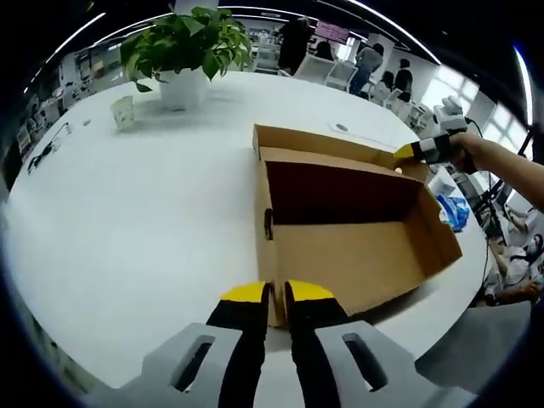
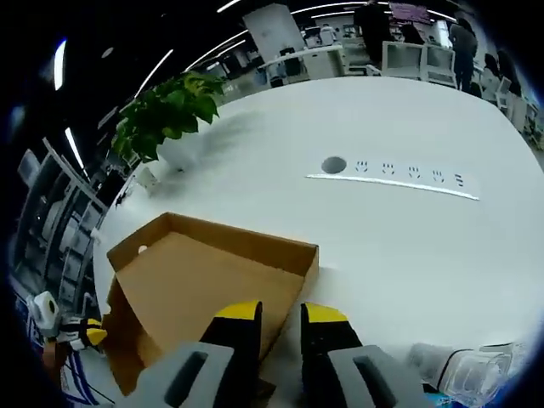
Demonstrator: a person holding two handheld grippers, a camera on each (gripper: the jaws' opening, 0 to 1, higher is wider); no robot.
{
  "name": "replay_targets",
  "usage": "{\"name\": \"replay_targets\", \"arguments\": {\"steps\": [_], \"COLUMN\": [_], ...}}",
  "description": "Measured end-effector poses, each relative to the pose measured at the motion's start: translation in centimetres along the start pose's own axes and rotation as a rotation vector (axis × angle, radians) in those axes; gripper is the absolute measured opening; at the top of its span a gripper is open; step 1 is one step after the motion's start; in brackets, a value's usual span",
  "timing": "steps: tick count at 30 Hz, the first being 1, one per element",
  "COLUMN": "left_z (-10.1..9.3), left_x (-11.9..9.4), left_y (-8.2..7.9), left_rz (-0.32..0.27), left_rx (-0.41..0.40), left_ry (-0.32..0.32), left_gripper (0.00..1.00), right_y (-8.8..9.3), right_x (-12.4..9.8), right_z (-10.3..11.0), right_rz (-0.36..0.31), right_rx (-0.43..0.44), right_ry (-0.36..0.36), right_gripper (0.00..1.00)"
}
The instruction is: Operate the shoe box by opening the lid, removing the specified soft item, and placing it in the target area until the item is outside and the box remains undamaged.
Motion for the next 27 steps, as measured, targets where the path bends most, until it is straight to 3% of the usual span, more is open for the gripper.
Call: {"name": "replay_targets", "arguments": {"steps": [5, 8, 19, 27], "left_z": [0.0, 0.0, -0.1, -0.1], "left_x": [0.1, 0.1, 0.1, 0.1], "left_y": [-0.1, -0.1, 0.0, 0.1], "left_rz": [-0.007, -0.006, -0.024, -0.040], "left_rx": [-0.005, -0.011, -0.027, -0.034], "left_ry": [-0.009, -0.016, -0.018, -0.027], "left_gripper": [0.04, 0.03, 0.03, 0.02], "right_y": [0.4, 0.1, 0.2, 0.3], "right_x": [0.2, 0.3, -0.9, -2.0], "right_z": [-0.2, -0.6, -0.2, 0.4], "right_rz": [0.015, 0.018, 0.002, -0.029], "right_rx": [0.046, 0.031, -0.048, -0.048], "right_ry": [0.031, 0.044, 0.049, 0.039], "right_gripper": [0.06, 0.02, 0.00, 0.00]}}
Point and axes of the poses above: the point that each gripper's makers call its tool centre point, and the gripper's own axes: x roughly forward along the fingers, z roughly to its left, y roughly out of its underside, the point moved 6 cm from there along -x, roughly backward along the fingers, and after that the axes turned 1 degree about -x, right-handed, at the moved point
